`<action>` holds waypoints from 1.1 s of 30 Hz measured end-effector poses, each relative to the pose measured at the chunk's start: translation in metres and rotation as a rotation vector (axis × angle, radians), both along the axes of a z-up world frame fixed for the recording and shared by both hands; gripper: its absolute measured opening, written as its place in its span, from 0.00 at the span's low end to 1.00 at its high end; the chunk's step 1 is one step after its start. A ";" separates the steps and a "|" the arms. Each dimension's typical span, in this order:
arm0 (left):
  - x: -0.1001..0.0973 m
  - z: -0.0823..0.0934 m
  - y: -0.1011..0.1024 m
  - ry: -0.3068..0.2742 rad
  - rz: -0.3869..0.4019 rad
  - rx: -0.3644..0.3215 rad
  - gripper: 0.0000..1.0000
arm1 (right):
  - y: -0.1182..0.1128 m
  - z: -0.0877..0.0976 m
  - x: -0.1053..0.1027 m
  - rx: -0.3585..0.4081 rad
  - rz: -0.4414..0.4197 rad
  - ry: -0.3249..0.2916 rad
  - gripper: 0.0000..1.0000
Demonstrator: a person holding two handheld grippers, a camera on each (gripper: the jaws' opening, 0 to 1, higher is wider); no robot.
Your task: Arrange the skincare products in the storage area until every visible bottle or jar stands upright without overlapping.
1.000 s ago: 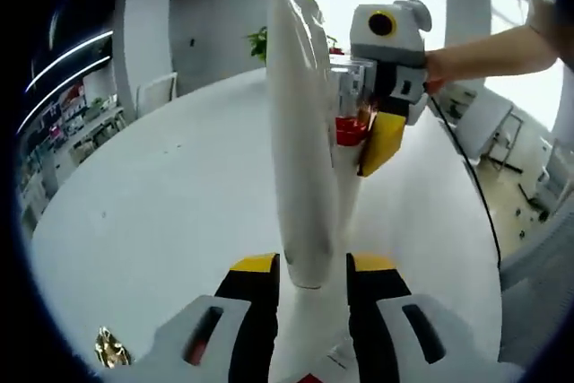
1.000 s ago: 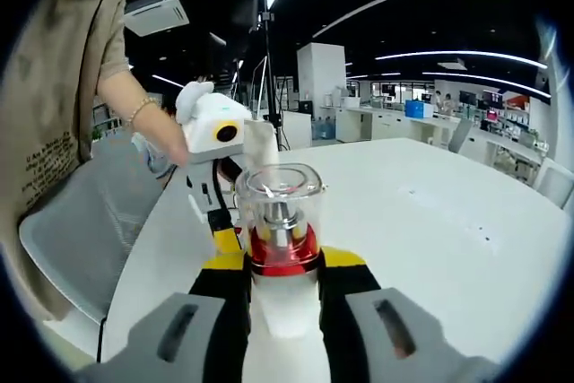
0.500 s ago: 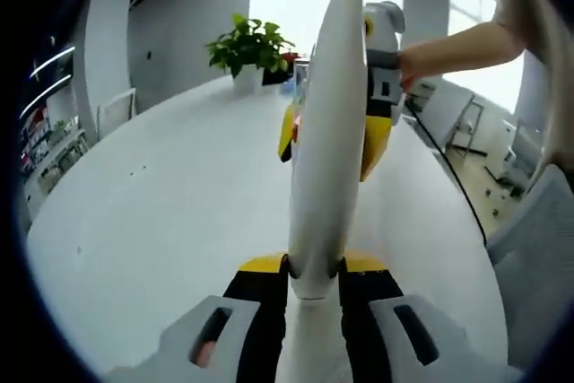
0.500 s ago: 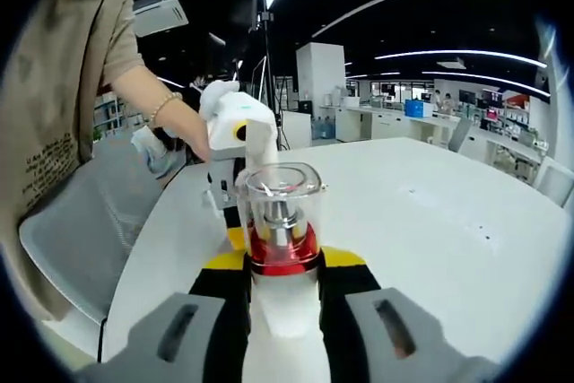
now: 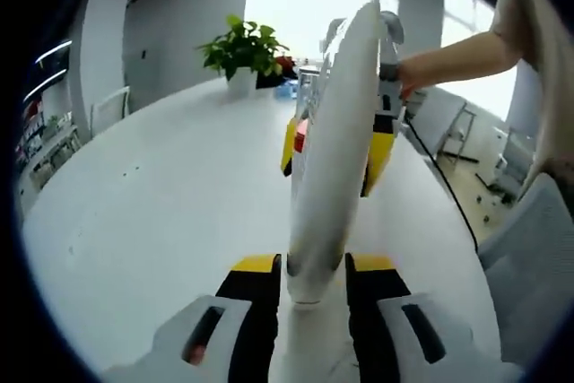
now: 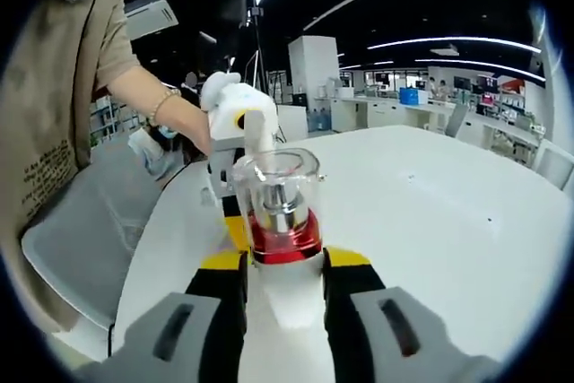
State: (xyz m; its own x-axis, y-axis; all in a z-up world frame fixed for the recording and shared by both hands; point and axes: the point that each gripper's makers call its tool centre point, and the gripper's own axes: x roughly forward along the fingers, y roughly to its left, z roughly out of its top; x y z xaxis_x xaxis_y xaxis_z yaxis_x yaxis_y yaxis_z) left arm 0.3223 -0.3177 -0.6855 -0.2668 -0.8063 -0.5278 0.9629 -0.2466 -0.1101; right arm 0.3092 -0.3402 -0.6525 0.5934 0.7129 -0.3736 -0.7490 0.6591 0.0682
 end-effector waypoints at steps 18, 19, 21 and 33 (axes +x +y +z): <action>-0.005 0.044 0.055 0.105 0.297 -0.058 0.71 | -0.003 0.047 -0.032 -0.005 -0.310 -0.020 0.65; -0.005 0.048 0.062 0.114 0.326 -0.067 0.73 | -0.003 0.048 -0.032 -0.006 -0.322 -0.025 0.68; -0.005 0.053 0.076 0.103 0.349 -0.074 0.77 | -0.003 0.057 -0.035 -0.012 -0.368 -0.052 0.73; -0.013 0.082 0.163 0.119 0.566 -0.122 0.97 | 0.003 0.108 -0.072 -0.025 -0.607 -0.145 0.99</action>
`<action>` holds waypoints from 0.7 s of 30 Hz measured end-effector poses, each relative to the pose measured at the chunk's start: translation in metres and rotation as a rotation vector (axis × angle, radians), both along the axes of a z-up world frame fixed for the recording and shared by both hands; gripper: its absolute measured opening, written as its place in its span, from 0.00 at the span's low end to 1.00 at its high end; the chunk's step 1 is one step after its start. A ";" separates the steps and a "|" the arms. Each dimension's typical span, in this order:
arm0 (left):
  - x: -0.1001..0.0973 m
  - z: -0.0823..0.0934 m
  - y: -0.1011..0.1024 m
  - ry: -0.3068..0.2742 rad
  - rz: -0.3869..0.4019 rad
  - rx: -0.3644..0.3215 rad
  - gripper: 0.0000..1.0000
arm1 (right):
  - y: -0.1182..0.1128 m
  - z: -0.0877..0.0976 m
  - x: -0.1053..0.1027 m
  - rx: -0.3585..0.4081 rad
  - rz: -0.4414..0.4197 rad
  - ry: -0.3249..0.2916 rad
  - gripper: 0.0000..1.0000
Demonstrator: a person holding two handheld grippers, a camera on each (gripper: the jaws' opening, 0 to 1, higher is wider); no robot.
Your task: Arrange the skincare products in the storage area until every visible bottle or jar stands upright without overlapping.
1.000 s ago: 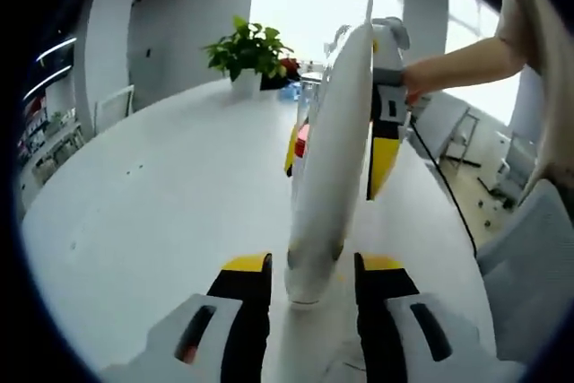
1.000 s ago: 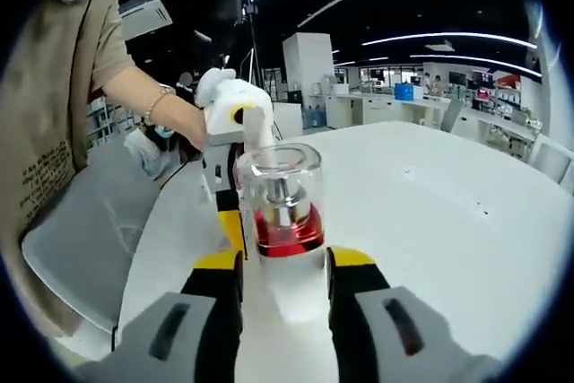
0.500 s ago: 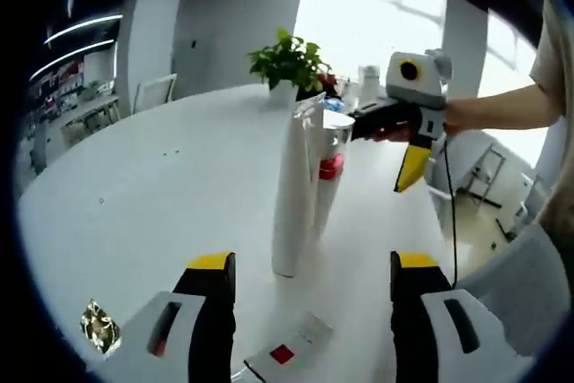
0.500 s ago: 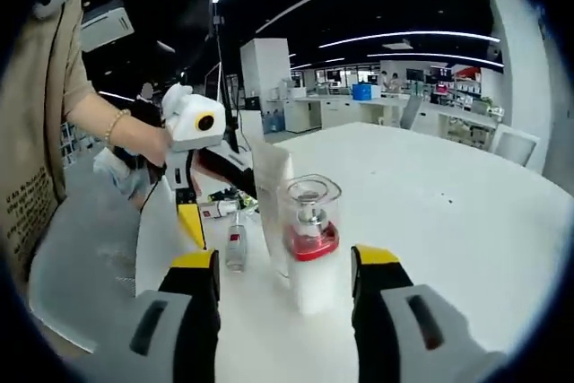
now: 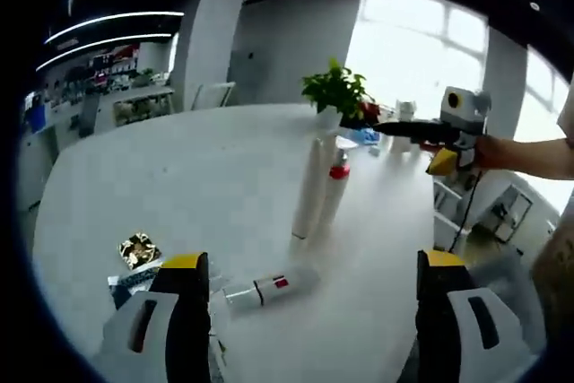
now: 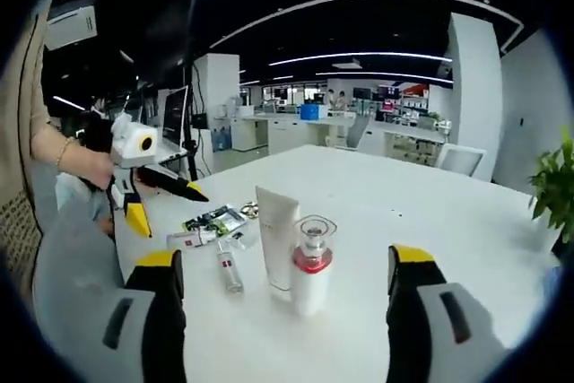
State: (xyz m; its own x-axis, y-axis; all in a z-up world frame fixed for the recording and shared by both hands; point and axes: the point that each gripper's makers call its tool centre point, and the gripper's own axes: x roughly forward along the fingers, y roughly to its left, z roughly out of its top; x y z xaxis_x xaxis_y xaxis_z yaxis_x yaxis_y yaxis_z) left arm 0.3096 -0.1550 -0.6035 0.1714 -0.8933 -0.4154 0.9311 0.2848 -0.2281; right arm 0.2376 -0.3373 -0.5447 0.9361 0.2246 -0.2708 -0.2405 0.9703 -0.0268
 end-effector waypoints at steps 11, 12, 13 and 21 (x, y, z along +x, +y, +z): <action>-0.011 0.017 0.082 -0.018 0.141 -0.007 0.97 | 0.044 0.006 -0.029 0.013 -0.115 -0.008 1.00; -0.014 0.017 0.089 -0.017 0.143 -0.006 0.97 | 0.048 0.006 -0.030 0.026 -0.142 -0.014 1.00; -0.015 0.017 0.092 -0.017 0.147 -0.006 0.97 | 0.050 0.007 -0.031 0.042 -0.175 -0.025 1.00; -0.027 0.016 0.128 -0.019 0.216 -0.034 0.97 | 0.082 -0.028 -0.039 0.039 -0.320 -0.008 1.00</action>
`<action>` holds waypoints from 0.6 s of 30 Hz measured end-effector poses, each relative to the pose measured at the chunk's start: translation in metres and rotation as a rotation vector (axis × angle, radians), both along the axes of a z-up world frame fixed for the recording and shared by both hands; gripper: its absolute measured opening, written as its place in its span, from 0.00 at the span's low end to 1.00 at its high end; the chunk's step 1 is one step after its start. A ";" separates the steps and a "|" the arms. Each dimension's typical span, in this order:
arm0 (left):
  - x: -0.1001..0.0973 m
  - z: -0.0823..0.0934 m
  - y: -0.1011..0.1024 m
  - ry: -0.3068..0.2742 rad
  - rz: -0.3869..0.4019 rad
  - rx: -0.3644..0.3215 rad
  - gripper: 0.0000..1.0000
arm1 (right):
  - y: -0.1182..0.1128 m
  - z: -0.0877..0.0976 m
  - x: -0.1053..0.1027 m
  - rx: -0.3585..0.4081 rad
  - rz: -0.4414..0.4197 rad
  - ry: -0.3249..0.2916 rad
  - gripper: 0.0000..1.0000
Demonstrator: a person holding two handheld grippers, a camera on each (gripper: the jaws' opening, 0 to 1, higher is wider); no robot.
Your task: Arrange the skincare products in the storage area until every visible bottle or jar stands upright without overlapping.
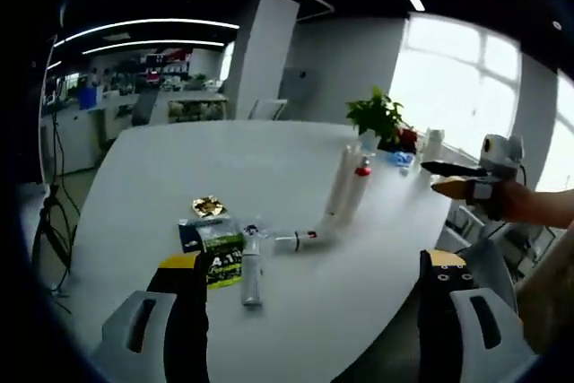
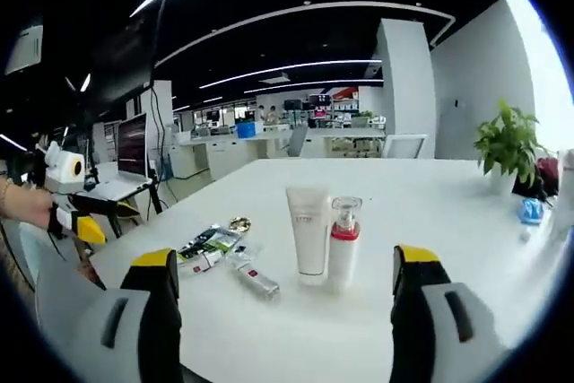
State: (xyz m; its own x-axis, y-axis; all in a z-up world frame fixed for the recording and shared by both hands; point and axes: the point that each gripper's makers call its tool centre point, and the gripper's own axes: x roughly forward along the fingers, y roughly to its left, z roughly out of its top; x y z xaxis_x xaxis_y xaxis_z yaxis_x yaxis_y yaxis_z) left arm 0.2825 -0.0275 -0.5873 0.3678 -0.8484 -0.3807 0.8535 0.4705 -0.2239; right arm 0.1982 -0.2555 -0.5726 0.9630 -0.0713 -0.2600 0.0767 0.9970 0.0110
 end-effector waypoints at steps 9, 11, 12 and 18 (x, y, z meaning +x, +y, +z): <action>-0.011 -0.028 0.024 -0.005 0.047 0.050 0.97 | 0.012 -0.020 0.000 -0.059 -0.016 0.028 1.00; -0.012 -0.030 0.025 -0.008 0.058 0.043 0.97 | 0.009 -0.038 -0.005 -0.066 -0.028 0.118 1.00; -0.012 -0.031 0.025 0.004 0.062 0.050 0.96 | 0.009 -0.043 -0.006 -0.098 -0.015 0.147 1.00; -0.015 -0.033 0.024 -0.013 0.095 0.045 0.95 | 0.011 -0.050 -0.012 -0.093 -0.024 0.168 1.00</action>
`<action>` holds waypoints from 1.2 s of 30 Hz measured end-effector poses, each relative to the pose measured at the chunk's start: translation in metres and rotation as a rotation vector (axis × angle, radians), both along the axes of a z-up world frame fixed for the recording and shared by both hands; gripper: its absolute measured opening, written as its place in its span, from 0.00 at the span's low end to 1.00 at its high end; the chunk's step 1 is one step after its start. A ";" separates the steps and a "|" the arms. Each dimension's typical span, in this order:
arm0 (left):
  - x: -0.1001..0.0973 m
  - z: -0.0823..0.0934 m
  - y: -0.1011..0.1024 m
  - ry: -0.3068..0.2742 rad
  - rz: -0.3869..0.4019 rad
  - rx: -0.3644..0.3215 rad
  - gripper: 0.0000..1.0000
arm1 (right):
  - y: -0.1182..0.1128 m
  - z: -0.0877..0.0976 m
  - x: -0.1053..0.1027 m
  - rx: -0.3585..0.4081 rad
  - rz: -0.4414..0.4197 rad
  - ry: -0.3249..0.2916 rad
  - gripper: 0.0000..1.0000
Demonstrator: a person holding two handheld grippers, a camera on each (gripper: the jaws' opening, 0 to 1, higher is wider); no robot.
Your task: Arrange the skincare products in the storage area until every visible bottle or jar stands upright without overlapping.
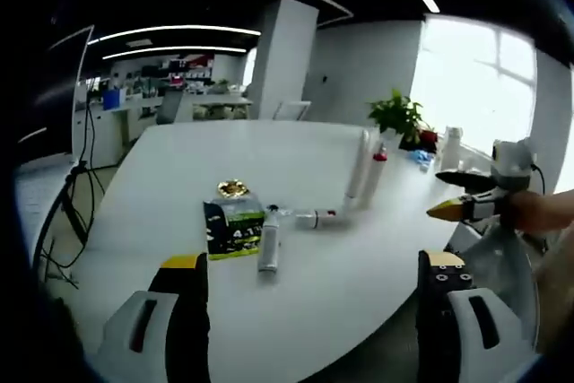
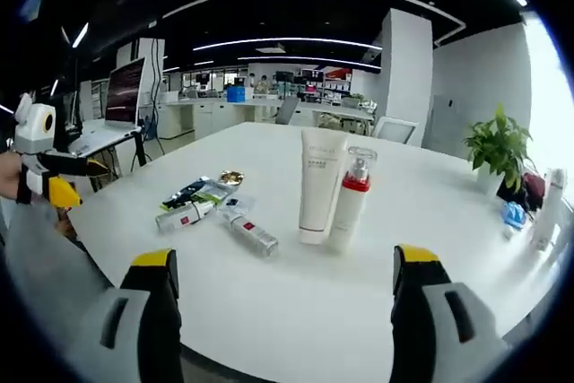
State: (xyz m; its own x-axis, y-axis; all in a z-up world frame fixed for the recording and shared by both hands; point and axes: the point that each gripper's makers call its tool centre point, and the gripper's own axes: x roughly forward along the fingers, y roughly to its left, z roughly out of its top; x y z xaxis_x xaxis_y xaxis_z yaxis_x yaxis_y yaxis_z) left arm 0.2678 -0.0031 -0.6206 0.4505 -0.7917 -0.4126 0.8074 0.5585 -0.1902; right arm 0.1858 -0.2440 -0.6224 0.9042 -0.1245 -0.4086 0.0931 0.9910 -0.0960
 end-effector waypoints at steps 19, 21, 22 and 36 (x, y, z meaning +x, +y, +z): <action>0.008 0.009 -0.008 -0.015 -0.024 -0.013 0.93 | 0.001 0.000 0.007 0.070 0.018 0.016 1.00; 0.008 0.007 -0.008 -0.008 -0.029 -0.009 0.92 | 0.000 0.006 0.007 0.079 0.014 -0.014 1.00; 0.008 0.006 -0.009 -0.002 -0.031 -0.009 0.92 | -0.001 0.007 0.007 0.080 0.011 -0.017 1.00; 0.014 -0.010 -0.028 0.050 -0.053 0.075 0.92 | -0.045 0.022 0.002 0.075 0.000 -0.015 1.00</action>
